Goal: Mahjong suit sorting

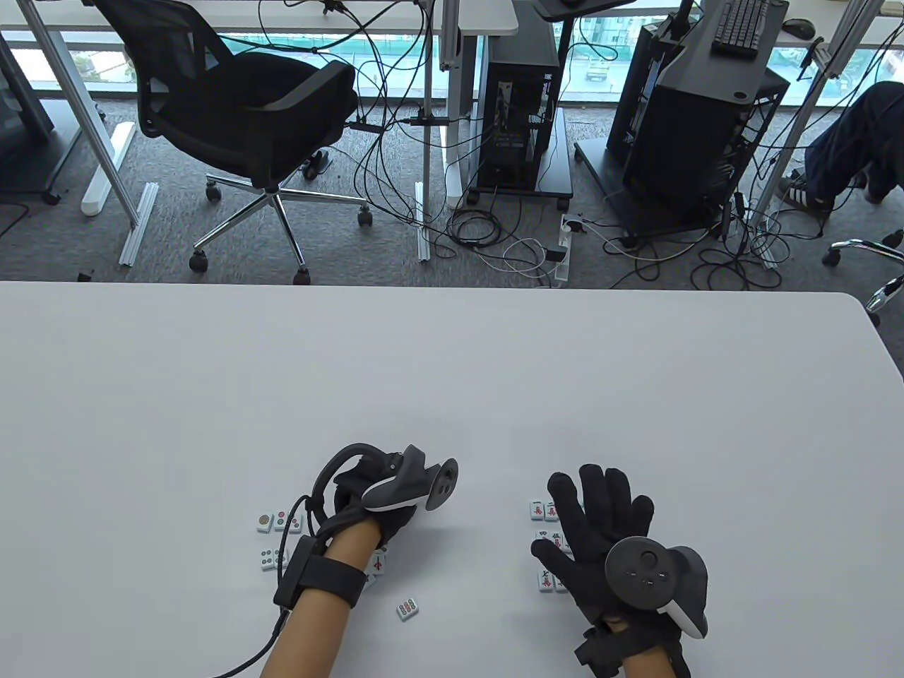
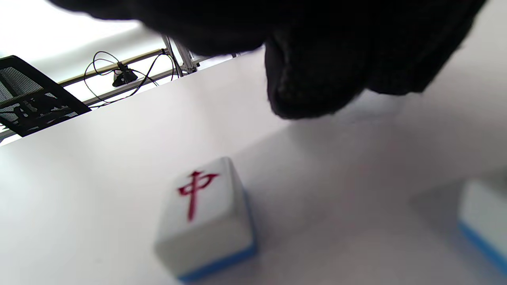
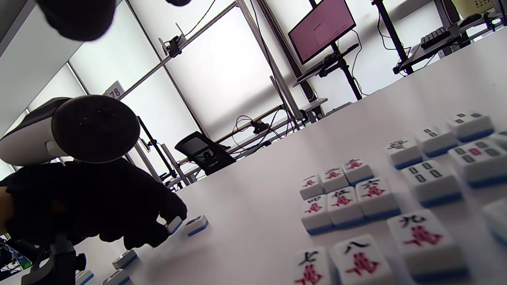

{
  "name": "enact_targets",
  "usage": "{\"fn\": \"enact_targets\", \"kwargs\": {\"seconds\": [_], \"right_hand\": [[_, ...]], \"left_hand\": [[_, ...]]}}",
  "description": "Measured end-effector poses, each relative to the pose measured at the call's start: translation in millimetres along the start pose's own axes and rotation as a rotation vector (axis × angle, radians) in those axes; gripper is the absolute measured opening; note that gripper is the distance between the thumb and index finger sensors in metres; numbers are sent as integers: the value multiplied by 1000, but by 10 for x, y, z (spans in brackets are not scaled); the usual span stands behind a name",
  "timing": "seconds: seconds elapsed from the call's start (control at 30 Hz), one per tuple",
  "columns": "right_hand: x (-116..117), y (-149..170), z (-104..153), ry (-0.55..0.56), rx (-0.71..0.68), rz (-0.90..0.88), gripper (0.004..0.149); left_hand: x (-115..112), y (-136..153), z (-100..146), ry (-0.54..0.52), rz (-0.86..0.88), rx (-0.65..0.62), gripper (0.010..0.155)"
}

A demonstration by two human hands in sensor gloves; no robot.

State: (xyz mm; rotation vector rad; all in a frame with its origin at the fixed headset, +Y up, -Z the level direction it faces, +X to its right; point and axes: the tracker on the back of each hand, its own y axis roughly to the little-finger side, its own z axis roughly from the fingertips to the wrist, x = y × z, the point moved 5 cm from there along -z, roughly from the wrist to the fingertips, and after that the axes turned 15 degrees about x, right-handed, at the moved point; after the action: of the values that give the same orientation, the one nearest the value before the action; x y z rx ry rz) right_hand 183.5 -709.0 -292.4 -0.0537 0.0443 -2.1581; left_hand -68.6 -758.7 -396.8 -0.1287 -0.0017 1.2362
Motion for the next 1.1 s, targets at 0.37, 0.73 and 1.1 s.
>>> {"fn": "enact_targets", "kwargs": {"seconds": [0.37, 0.73, 1.1], "right_hand": [[57, -34, 4, -16, -16, 8, 76], [79, -37, 6, -19, -12, 21, 76], [95, -41, 3, -24, -10, 29, 76]], "left_hand": [[134, 912, 932, -97, 63, 14, 61], [-515, 1367, 1488, 77, 33, 98, 61], [-770, 1313, 1452, 143, -57, 111, 63]]}}
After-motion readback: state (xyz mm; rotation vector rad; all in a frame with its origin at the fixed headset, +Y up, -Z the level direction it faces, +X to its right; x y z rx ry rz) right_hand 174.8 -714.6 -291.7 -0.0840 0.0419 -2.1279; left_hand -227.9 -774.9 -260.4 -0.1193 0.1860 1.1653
